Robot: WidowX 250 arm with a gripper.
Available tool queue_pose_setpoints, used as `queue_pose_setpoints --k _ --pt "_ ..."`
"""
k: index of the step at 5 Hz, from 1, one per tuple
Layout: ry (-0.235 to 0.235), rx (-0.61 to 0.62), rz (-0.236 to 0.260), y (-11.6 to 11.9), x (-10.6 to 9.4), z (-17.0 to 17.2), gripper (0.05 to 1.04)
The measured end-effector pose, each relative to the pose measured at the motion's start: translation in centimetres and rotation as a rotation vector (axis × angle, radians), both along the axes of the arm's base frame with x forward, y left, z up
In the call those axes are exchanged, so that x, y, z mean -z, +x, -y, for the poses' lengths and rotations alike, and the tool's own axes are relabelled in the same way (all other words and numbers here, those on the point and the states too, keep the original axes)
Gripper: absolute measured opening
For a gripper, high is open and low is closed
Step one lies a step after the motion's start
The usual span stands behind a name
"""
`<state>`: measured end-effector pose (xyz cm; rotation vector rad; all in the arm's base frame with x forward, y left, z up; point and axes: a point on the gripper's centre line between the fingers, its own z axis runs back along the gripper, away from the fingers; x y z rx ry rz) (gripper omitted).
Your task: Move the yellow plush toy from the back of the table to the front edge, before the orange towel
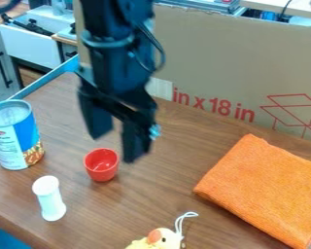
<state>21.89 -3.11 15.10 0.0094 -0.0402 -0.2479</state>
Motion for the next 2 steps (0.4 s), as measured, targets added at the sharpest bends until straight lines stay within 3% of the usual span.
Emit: queue_pose_setpoints --k 1,2 --pt "0.073 -0.080 -0.048 -0.05 -0.42 -3.48 1.001" --pt "0.117 -0.078 -0.087 0.18 -0.76 -4.40 1.001"
